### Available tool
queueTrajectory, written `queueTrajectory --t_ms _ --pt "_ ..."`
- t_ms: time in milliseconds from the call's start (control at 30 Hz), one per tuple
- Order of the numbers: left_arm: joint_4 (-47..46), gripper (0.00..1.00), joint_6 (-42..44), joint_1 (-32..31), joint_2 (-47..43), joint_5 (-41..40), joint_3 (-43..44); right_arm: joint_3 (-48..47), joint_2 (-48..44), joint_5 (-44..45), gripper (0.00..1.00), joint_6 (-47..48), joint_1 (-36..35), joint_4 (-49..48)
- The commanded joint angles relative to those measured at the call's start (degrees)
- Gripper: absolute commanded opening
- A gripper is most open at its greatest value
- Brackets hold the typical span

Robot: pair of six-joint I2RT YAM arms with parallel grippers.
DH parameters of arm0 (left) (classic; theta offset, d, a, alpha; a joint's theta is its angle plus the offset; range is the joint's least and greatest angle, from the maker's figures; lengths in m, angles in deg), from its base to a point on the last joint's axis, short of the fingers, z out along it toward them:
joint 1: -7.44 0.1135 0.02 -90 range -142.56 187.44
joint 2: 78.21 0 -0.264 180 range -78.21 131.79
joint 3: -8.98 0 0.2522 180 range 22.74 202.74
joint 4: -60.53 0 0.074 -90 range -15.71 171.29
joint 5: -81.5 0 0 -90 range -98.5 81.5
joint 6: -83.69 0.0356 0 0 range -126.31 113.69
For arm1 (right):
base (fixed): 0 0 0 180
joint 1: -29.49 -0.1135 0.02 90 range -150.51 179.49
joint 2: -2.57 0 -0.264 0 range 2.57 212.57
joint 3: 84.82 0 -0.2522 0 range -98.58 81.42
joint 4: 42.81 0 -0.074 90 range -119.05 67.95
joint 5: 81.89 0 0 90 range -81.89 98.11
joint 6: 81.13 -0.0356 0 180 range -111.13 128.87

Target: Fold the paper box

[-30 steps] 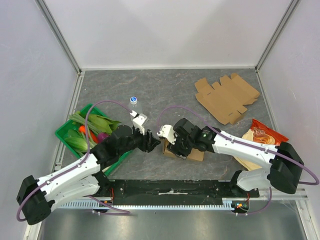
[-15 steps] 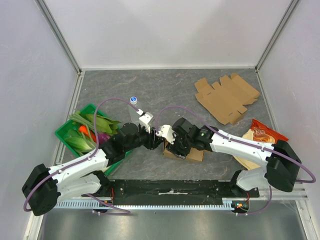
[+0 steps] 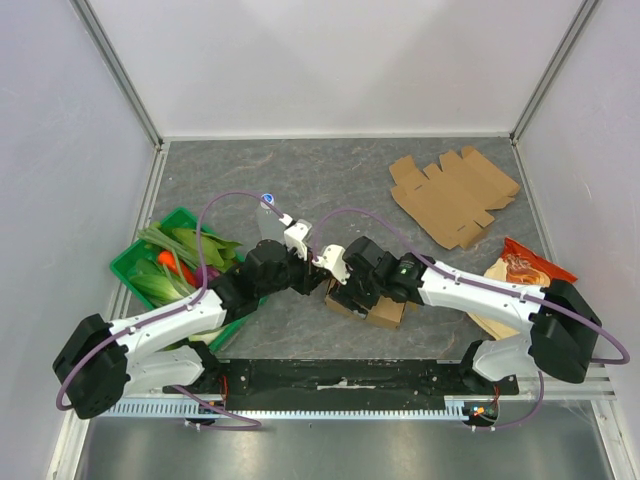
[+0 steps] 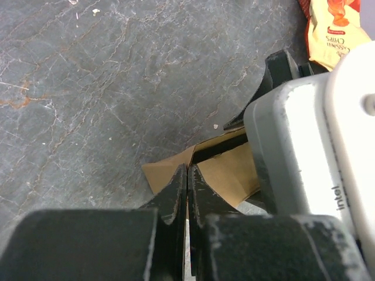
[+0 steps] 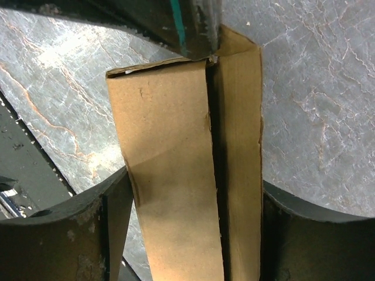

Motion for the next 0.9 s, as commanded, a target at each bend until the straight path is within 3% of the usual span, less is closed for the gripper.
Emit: queueTrajectory --t_ms 0,200,400,667,867 --pt "0.1 0.02 -7.5 -0.1 -0.3 -0.6 2.6 1.8 -0.9 2.9 0.74 -3.6 0.0 -4.3" --pt "3.1 0.02 -13.1 -0.2 0.7 1.9 4.8 3.8 -0.5 3.6 0.75 -4.7 0.0 -6.5" --pt "15.1 0.02 -18.9 -0.3 3.4 0.5 11.4 3.7 -0.4 3.7 0.77 -4.4 0.0 -6.4" --pt "20.3 0.02 -22.6 -0.1 4.7 3.0 15.8 3.5 -0.3 3.4 0.79 -3.7 0.0 -6.3" --pt "19.2 0.02 -23.9 -0.1 4.4 4.9 16.2 3.5 -0.2 3.3 0.79 -3.4 0.0 -6.3"
